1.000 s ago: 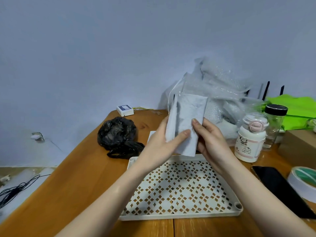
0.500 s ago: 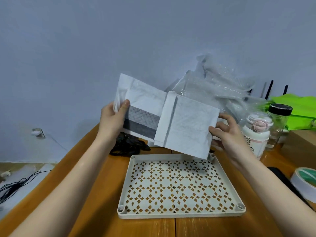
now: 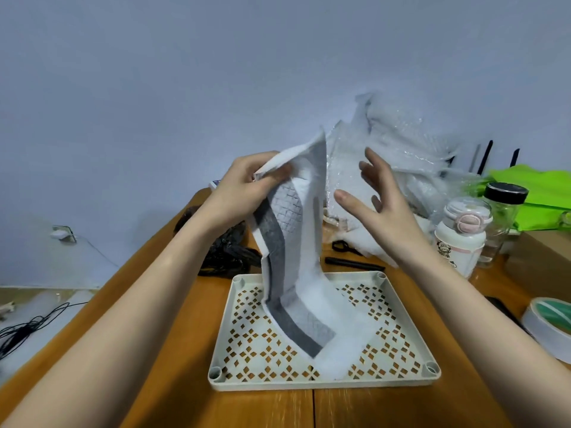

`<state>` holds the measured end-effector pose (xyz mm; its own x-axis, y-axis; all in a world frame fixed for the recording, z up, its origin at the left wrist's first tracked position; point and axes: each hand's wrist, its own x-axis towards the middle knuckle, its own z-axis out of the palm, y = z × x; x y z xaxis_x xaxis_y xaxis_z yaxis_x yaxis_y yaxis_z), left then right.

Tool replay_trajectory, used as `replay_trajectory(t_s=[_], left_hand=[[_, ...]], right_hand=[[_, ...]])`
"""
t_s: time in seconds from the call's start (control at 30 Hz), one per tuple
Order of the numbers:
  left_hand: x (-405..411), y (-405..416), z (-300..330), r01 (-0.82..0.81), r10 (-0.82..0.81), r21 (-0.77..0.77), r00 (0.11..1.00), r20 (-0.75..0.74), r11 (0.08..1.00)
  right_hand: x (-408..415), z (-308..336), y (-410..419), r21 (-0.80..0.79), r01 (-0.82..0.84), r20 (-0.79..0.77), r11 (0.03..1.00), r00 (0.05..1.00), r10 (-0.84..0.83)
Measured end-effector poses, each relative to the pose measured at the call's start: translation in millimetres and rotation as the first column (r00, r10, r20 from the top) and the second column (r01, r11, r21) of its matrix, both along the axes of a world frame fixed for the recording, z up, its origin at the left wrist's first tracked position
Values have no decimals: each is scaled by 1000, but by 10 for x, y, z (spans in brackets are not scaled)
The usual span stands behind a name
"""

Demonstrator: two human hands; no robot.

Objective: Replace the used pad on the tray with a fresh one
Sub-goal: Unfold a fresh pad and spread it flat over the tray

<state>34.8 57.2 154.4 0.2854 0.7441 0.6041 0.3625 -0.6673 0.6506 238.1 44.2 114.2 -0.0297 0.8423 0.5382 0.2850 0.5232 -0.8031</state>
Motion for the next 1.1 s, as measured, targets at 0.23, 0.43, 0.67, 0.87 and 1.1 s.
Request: replay_trajectory(t_s=[0.23, 0.43, 0.67, 0.87, 1.1], left_hand=[[131, 35, 51, 41, -38, -67, 998, 55, 997], [245, -10, 31, 51, -32, -131, 989, 143, 990], [167, -21, -153, 232, -150, -350, 958, 246, 907], [159, 33, -235, 98, 32, -321, 926, 377, 942], [-9, 205, -287, -302, 330, -134, 871, 364, 944]], right_hand=[[-228, -11, -87, -4, -81, 71, 997, 994, 81], [-303, -101, -72, 0, -104, -16, 995, 994, 104], [-204, -124, 16, -10, 17, -184, 1000, 983, -19], [-114, -120, 39, -16, -19, -198, 1000, 980, 15], [114, -87, 77, -29, 57, -201, 998, 978, -61]])
